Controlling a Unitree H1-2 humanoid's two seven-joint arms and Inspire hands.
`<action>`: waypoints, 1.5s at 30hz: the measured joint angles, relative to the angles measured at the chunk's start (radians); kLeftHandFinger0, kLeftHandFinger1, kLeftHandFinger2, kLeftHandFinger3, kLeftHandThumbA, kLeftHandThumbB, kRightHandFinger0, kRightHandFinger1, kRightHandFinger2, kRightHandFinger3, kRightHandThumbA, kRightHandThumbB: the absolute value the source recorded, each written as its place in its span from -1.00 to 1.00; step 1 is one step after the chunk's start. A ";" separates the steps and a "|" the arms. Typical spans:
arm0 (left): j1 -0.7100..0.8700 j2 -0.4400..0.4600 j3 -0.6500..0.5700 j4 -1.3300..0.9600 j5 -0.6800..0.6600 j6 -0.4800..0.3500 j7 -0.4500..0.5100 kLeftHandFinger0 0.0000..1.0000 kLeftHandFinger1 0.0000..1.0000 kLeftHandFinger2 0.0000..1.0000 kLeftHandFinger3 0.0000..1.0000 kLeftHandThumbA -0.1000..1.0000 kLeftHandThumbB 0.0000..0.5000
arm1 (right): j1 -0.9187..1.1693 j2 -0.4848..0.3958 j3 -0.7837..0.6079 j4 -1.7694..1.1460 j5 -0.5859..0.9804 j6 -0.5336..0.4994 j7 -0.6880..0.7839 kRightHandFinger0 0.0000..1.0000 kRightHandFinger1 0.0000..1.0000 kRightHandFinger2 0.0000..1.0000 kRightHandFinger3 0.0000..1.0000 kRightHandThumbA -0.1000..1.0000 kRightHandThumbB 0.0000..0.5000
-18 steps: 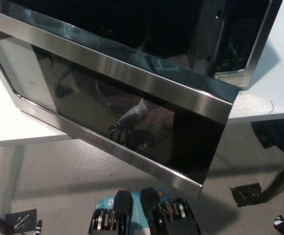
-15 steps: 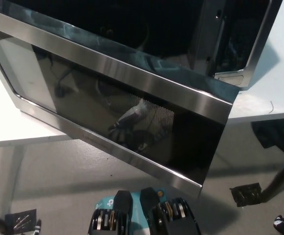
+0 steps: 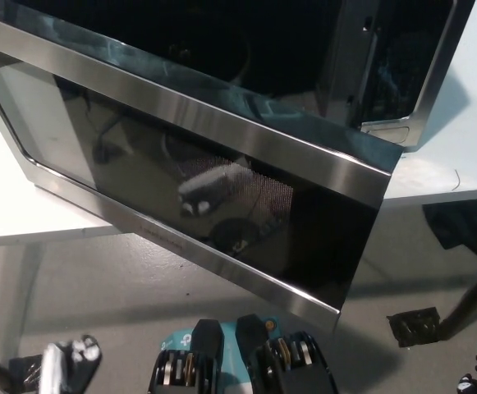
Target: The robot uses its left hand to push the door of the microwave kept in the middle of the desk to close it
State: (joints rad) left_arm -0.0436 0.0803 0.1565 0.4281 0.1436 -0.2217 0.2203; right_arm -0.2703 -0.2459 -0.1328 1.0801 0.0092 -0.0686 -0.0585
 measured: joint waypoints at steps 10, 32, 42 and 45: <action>0.023 -0.011 0.117 -0.433 0.122 -0.009 0.077 -1.00 -1.00 -1.00 -1.00 -1.00 1.00 | 0.002 -0.002 0.000 -0.002 0.000 0.000 0.000 0.60 0.85 0.98 0.99 -0.71 -1.00; -0.105 0.071 0.086 -0.800 0.547 -0.154 0.214 -1.00 -1.00 -1.00 -1.00 -1.00 1.00 | 0.009 -0.019 -0.001 -0.033 0.000 0.000 -0.001 0.60 0.85 0.98 0.99 -0.71 -1.00; -0.272 0.134 -0.180 -0.732 0.754 -0.193 0.306 -1.00 -1.00 -1.00 -1.00 -1.00 1.00 | 0.018 -0.019 0.000 -0.037 -0.001 0.001 -0.001 0.60 0.85 0.98 0.99 -0.71 -1.00; -0.330 0.147 -0.266 -0.696 0.815 -0.206 0.337 -1.00 -1.00 -1.00 -1.00 -1.00 1.00 | 0.018 -0.022 0.000 -0.045 -0.001 0.001 -0.001 0.60 0.85 0.98 0.99 -0.71 -1.00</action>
State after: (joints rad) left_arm -0.3734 0.2276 -0.1096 -0.2683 0.9586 -0.4281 0.5573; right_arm -0.2522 -0.2677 -0.1330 1.0352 0.0079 -0.0677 -0.0596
